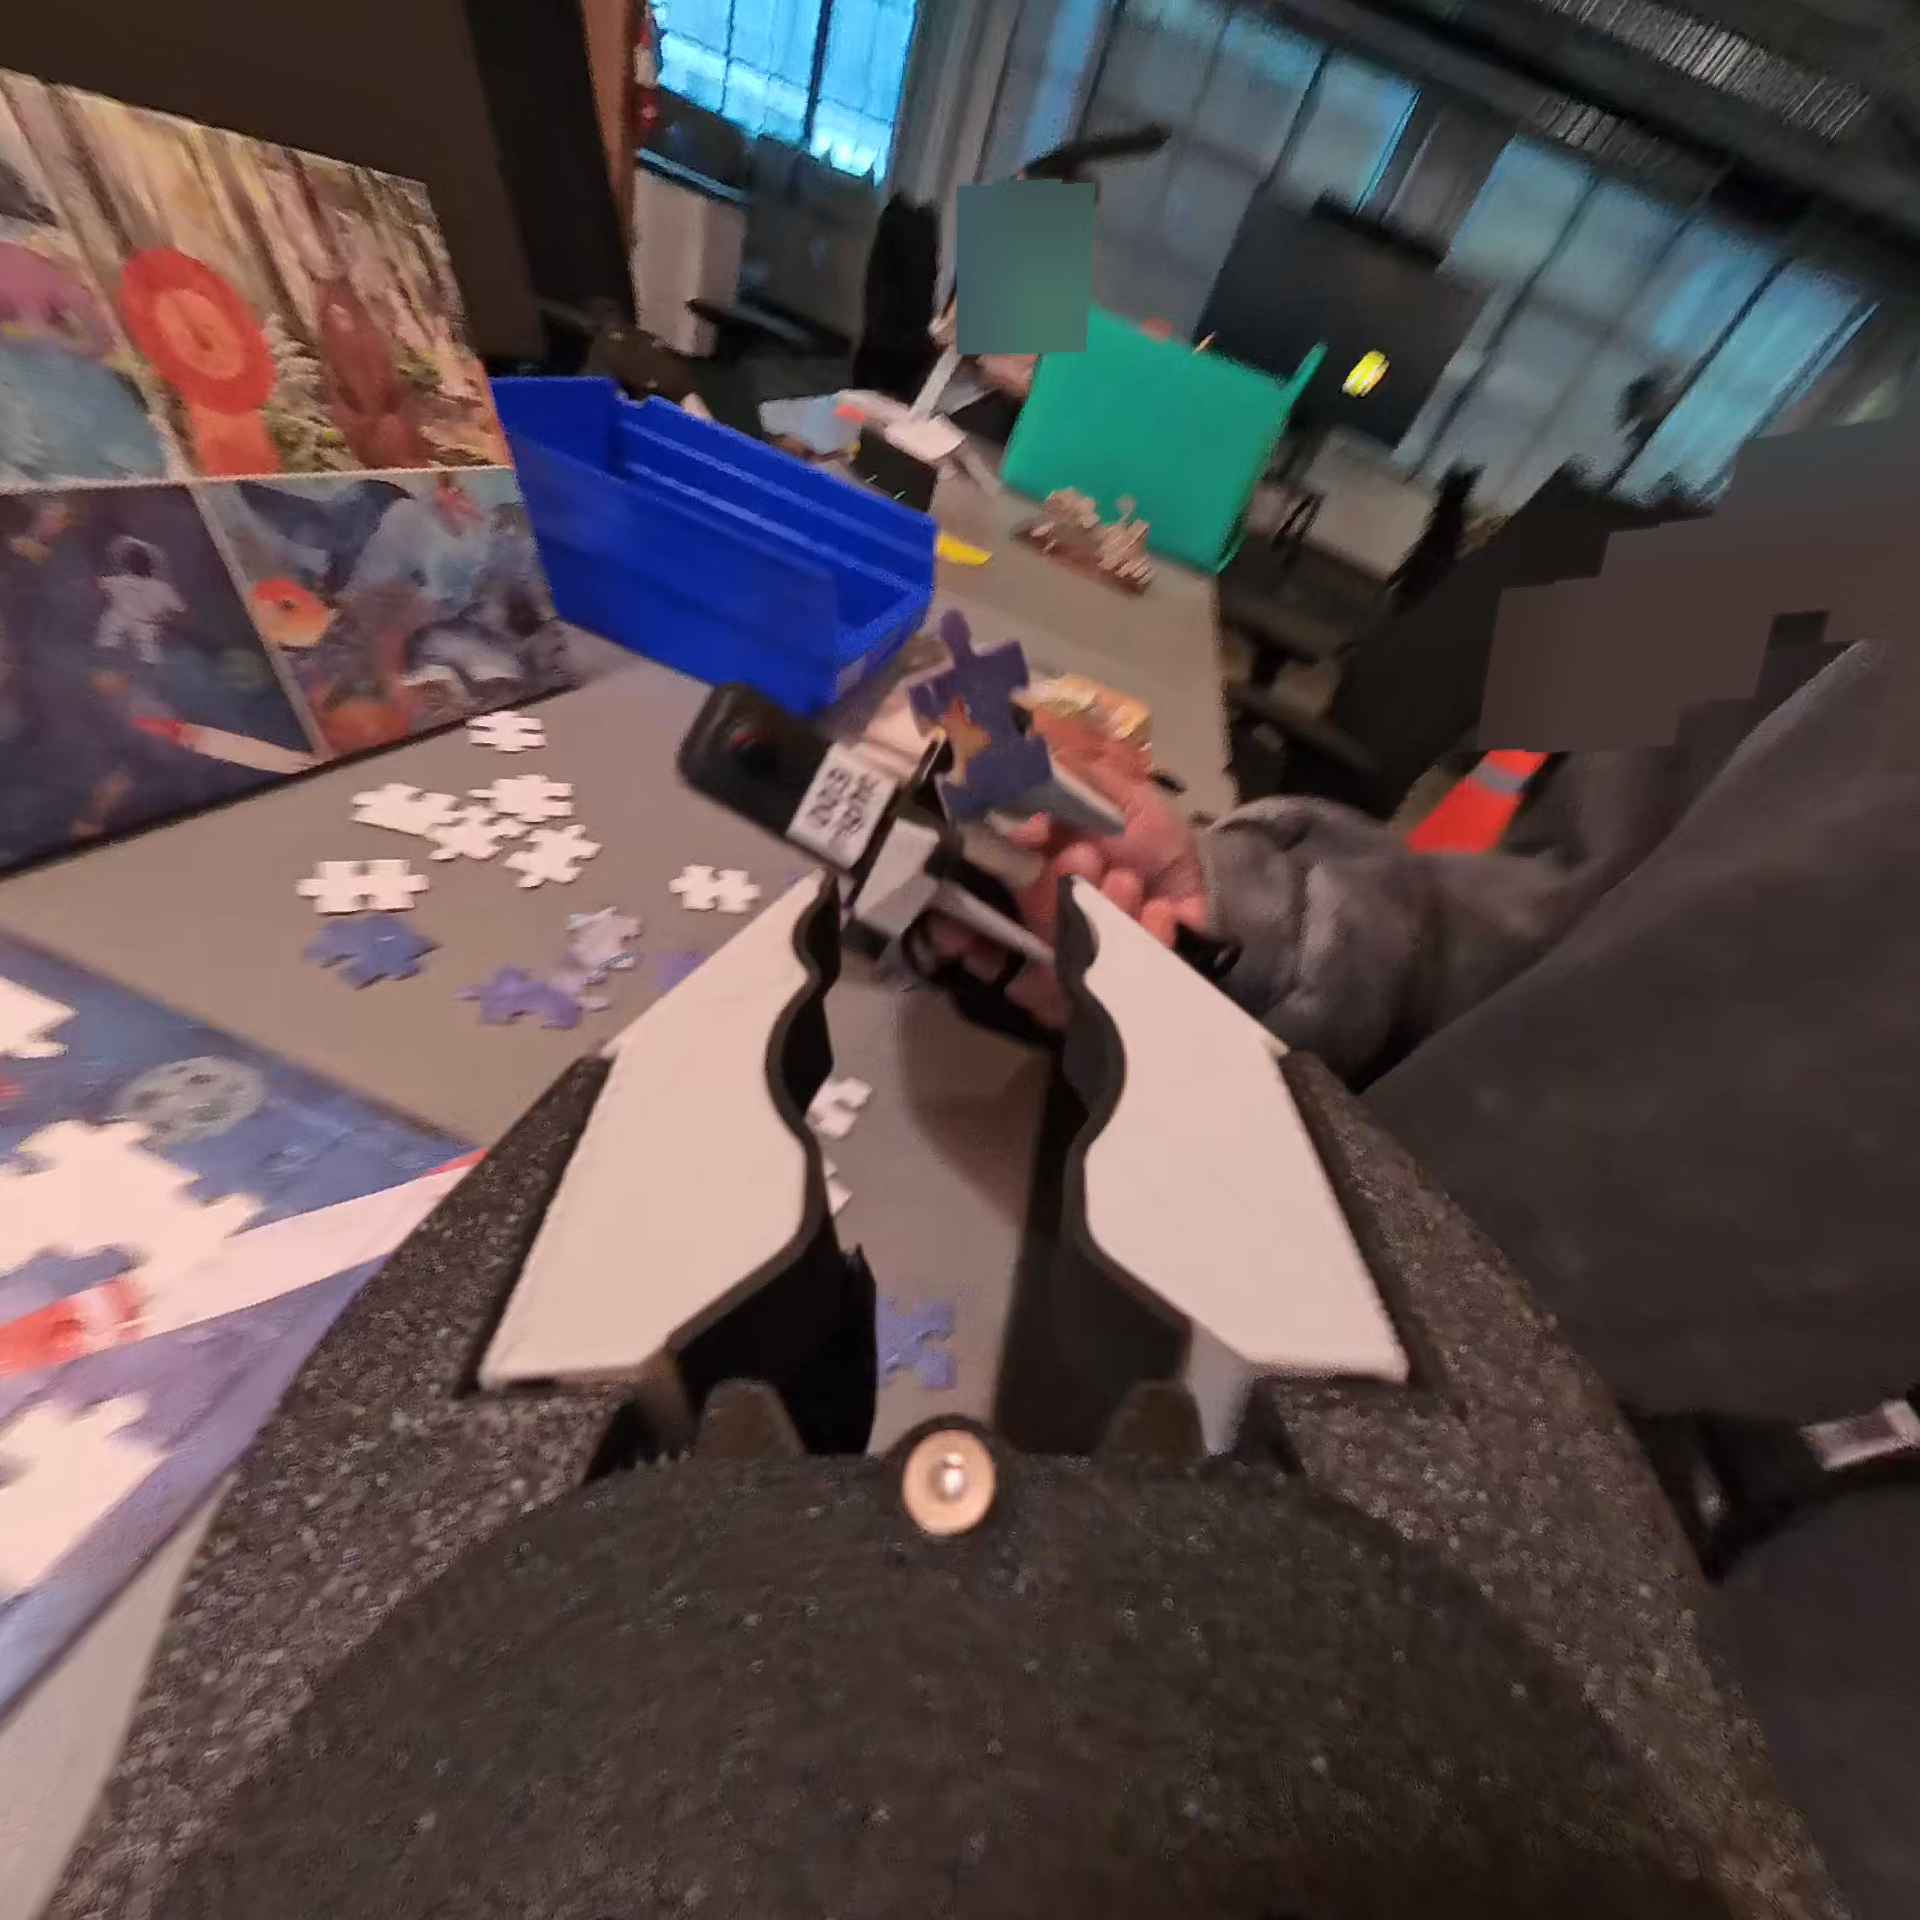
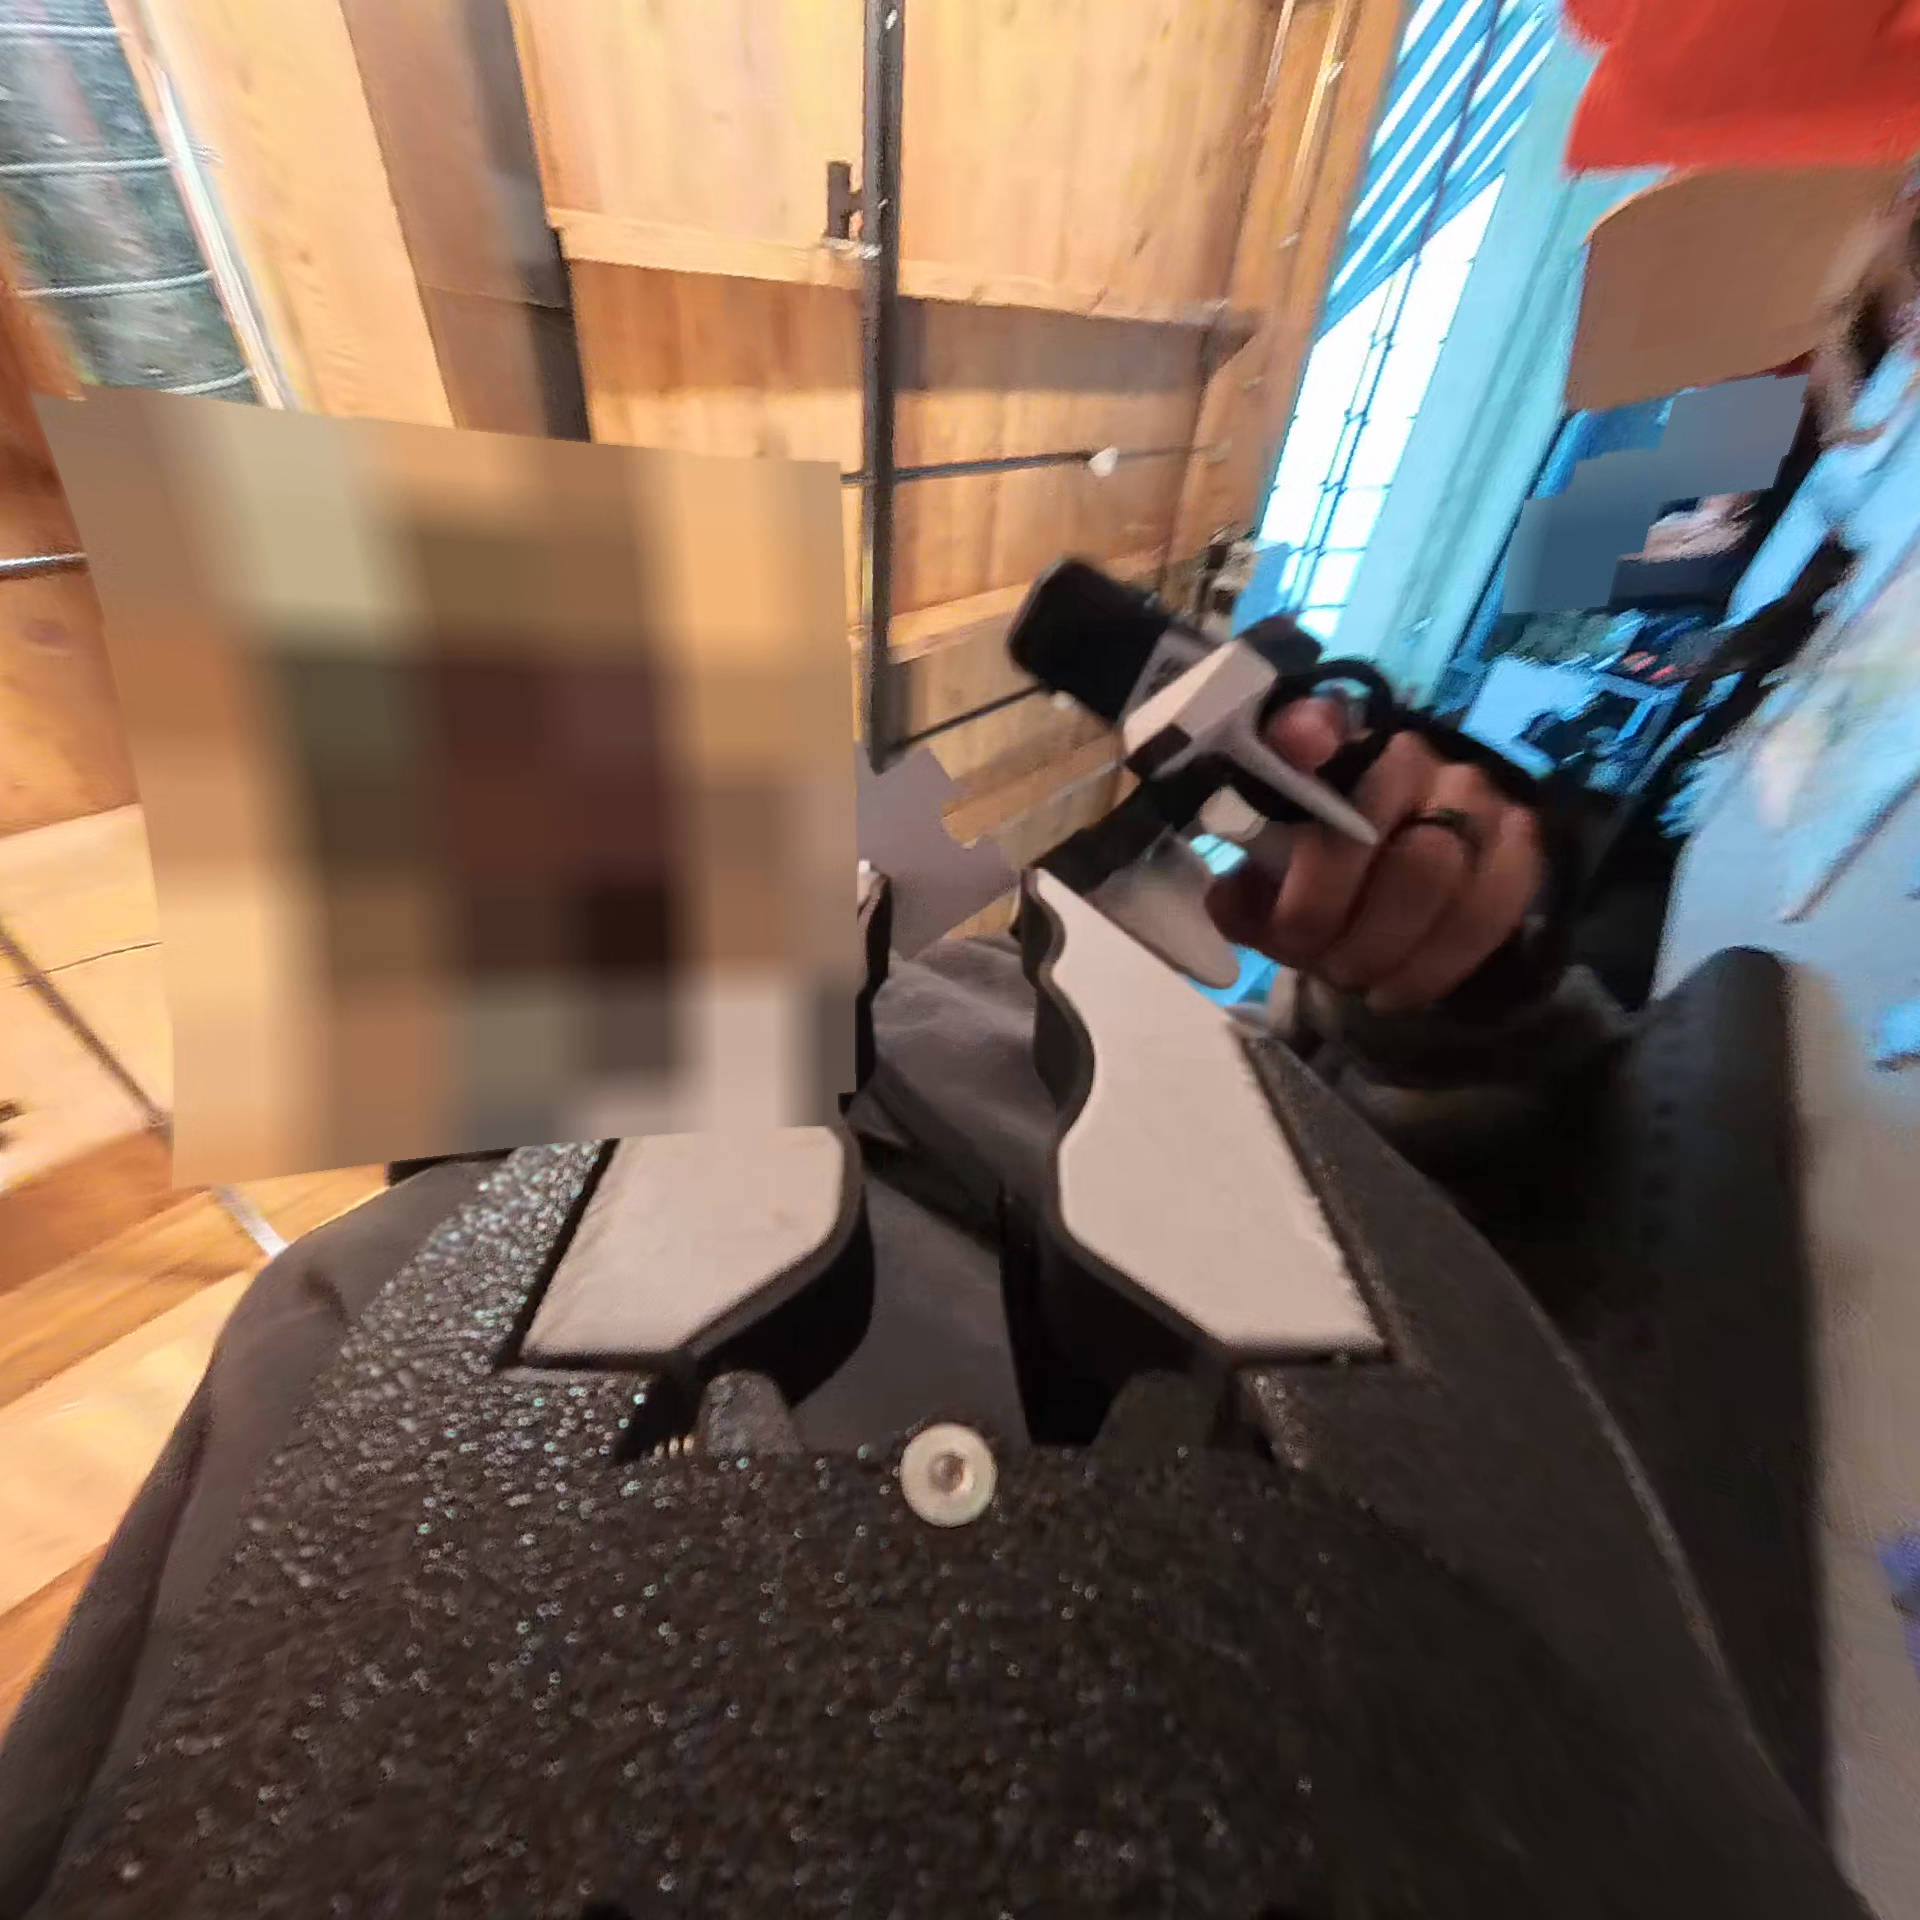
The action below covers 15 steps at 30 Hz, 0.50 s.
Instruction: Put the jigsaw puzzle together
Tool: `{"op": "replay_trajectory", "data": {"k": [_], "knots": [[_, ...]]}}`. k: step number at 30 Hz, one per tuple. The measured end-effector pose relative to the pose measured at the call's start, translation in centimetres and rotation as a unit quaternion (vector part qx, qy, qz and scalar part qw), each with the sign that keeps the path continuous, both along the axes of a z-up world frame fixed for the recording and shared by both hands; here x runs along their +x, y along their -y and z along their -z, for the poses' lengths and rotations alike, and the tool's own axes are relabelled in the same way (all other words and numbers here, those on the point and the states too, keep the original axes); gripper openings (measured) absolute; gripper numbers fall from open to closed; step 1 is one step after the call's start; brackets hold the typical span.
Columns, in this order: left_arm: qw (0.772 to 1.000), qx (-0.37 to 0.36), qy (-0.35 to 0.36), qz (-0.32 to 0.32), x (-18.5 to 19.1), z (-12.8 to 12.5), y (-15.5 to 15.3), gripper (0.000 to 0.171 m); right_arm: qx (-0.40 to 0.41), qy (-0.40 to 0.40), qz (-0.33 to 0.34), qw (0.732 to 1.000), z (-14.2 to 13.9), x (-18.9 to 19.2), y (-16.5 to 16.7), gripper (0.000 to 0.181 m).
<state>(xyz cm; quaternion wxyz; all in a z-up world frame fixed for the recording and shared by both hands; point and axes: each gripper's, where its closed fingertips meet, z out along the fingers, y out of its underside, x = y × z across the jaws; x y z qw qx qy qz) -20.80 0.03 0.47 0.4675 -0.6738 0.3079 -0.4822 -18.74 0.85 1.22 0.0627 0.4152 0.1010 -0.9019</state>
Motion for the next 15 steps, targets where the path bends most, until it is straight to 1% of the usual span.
{"op": "replay_trajectory", "data": {"k": [2, 4, 6, 9, 11, 13, 15], "knots": [[0.997, -0.048, 0.055, 0.017, 0.2, -0.4, -0.2, 0.041, -0.020, -0.034, -0.042, 0.998, -0.9, -0.6, 1.1, 0.023], [0.991, -0.069, 0.104, 0.039, 0.3, -1.0, 0.2, 0.041, -0.038, -0.050, -0.080, 0.995, -1.2, -1.3, 2.1, 0.025], [0.985, -0.083, 0.134, 0.068, 0.5, -1.5, 0.9, 0.041, -0.043, -0.054, -0.097, 0.993, -1.0, -2.0, 2.7, 0.027], [0.978, -0.092, 0.163, 0.096, 0.4, -2.0, 1.6, 0.039, -0.056, -0.062, -0.118, 0.990, -0.8, -2.8, 3.3, 0.024], [0.973, -0.098, 0.178, 0.107, 0.1, -2.3, 2.0, 0.018, -0.059, -0.064, -0.128, 0.988, -0.7, -3.1, 3.7, 0.024], [0.970, -0.108, 0.192, 0.102, -0.6, -2.4, 2.0, 0.004, -0.062, -0.057, -0.122, 0.989, -0.4, -3.4, 3.4, 0.024], [0.976, -0.117, 0.172, 0.060, -1.4, -1.3, 1.3, 0.001, -0.056, -0.026, -0.093, 0.994, 0.5, -3.9, 2.6, 0.026]]}}
